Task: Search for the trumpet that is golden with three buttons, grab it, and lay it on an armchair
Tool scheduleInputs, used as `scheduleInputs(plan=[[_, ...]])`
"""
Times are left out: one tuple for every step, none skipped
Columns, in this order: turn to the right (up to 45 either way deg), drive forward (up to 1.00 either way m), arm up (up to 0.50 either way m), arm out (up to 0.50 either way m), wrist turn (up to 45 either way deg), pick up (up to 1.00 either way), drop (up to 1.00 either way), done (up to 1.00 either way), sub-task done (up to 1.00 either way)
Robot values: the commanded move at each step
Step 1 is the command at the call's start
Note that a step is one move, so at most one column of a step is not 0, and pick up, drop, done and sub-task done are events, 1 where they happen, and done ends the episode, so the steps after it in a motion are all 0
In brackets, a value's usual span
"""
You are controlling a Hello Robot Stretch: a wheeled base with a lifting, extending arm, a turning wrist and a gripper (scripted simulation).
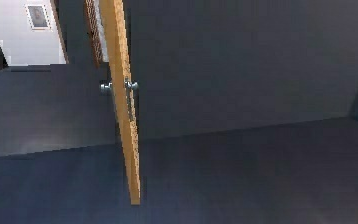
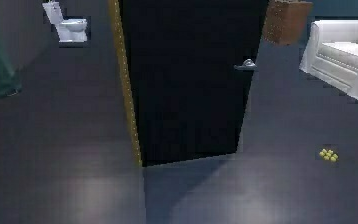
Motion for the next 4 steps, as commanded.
scheduleInputs(plan=[[0.0, 0.20, 0.00, 0.00, 0.0, 0.00, 0.00, 0.00, 0.00], [-45.0, 0.00, 0.00, 0.00, 0.0, 0.00, 0.00, 0.00, 0.00], [-9.0, 0.00, 0.00, 0.00, 0.0, 0.00, 0.00, 0.00, 0.00], [0.0, 1.00, 0.00, 0.00, 0.0, 0.00, 0.00, 0.00, 0.00]])
